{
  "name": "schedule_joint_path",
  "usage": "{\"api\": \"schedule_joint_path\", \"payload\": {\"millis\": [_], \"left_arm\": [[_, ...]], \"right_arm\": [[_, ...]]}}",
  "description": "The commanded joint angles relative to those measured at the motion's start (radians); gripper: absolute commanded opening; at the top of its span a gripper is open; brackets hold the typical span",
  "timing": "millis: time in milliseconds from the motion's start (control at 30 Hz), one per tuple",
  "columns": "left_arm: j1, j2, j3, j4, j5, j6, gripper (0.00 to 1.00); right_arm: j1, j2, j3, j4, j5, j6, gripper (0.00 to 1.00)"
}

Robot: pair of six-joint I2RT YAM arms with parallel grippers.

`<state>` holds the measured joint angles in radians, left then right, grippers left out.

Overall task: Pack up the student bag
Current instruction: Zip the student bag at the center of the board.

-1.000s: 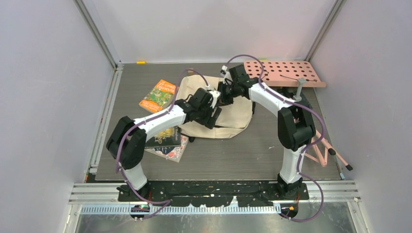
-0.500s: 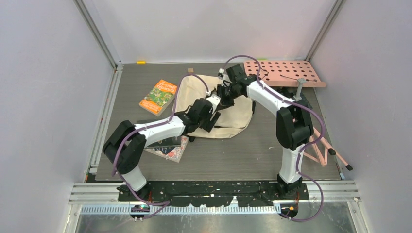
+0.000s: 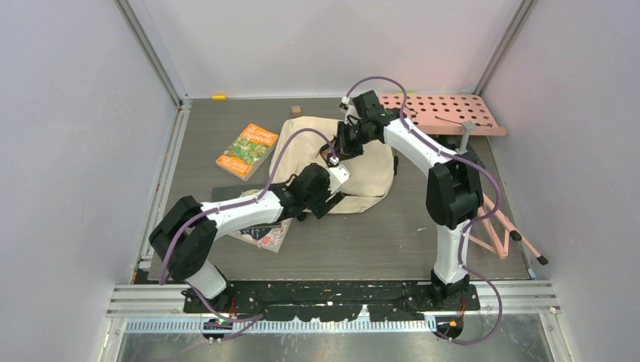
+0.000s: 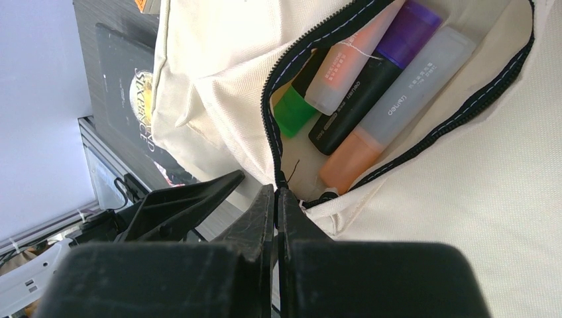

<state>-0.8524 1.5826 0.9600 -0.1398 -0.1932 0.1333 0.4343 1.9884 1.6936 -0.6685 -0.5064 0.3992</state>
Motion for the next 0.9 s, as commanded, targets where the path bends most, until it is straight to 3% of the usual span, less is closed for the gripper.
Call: {"api": "schedule_joint_path", "payload": {"millis": [0,333,533,867], "left_arm": [[0.002,0.001,-0.003,0.010,-0.031,0.033,0.77],[0.002,0.086,0.022,0.050,-0.105,-0.001,0.37],[0.002,0.077,0.016,0.022,-0.108,-0.061,0.02],[0.002,-0.044,-0.091,-0.032,-0.047,-0.176,0.00]], "right_arm": [[-0.006,-0.003,0.061,0.026,-0.009,0.014,0.01],[-0.006,-0.008,0.062,0.026,0.009,0.012,0.01],[-0.006,-0.013,0.082,0.006,0.050,-0.007,0.01],[-0.006,-0.011,0.133,0.053,0.177,-0.040,0.01]]}}
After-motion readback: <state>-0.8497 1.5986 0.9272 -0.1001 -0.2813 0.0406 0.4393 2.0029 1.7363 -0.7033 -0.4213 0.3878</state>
